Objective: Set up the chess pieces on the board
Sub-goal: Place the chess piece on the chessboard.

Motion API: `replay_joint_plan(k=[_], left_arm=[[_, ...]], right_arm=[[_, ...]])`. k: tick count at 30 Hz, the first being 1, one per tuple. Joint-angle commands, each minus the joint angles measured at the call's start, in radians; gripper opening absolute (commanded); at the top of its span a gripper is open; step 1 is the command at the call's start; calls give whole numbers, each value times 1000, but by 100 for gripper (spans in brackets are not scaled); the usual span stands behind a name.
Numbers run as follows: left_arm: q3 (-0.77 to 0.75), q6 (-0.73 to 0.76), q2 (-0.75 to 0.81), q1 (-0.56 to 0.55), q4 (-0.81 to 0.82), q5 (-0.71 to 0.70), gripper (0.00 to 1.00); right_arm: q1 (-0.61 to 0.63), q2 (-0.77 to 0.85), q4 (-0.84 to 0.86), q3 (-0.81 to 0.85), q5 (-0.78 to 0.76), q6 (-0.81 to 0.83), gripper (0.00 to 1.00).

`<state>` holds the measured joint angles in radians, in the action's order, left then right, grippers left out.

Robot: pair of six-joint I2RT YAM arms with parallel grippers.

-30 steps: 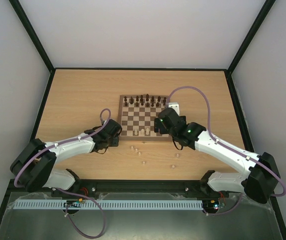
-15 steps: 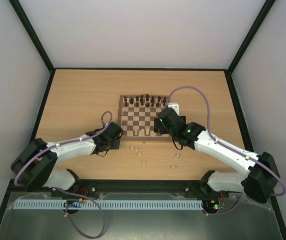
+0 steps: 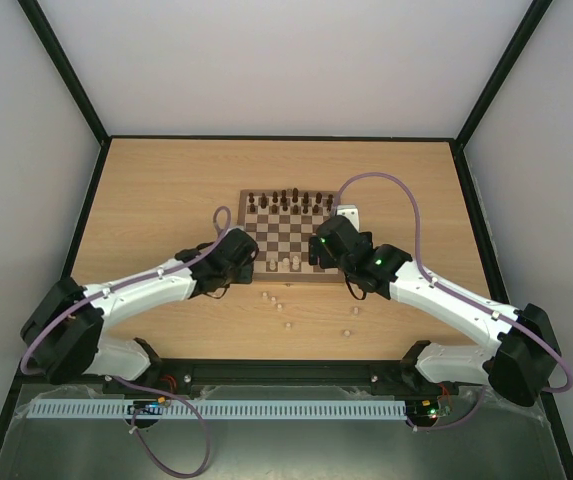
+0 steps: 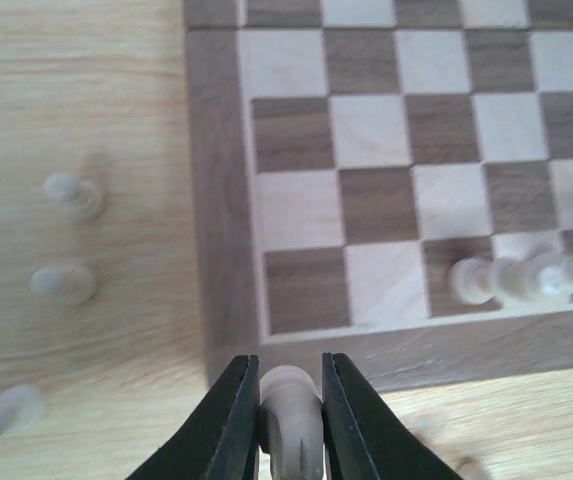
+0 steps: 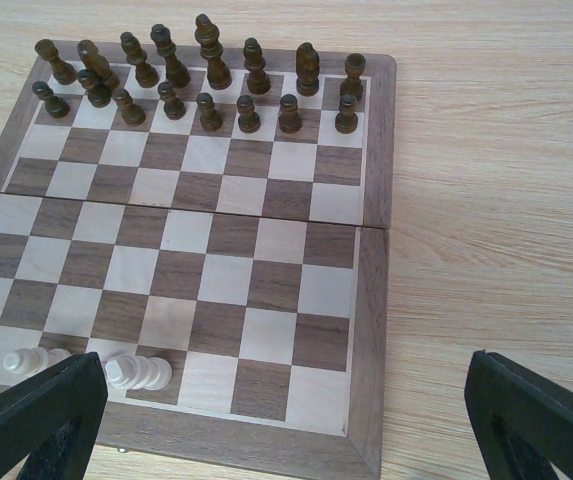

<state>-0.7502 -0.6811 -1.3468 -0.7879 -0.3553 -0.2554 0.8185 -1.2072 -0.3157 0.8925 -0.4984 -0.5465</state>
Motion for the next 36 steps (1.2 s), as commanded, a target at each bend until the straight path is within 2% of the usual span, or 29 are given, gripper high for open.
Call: replay_joint_plan(k=[1, 14, 36], left_arm=[[-77, 8, -68, -15, -5, -5, 11], [-171, 26, -230, -25, 49, 31, 12], [-208, 38, -290, -24, 65, 42, 16]], right_arm=[[-4, 10, -12, -8, -24, -6, 99], [-3, 18, -17, -7, -35, -6, 99], [-2, 5, -15, -6, -32, -4, 99]])
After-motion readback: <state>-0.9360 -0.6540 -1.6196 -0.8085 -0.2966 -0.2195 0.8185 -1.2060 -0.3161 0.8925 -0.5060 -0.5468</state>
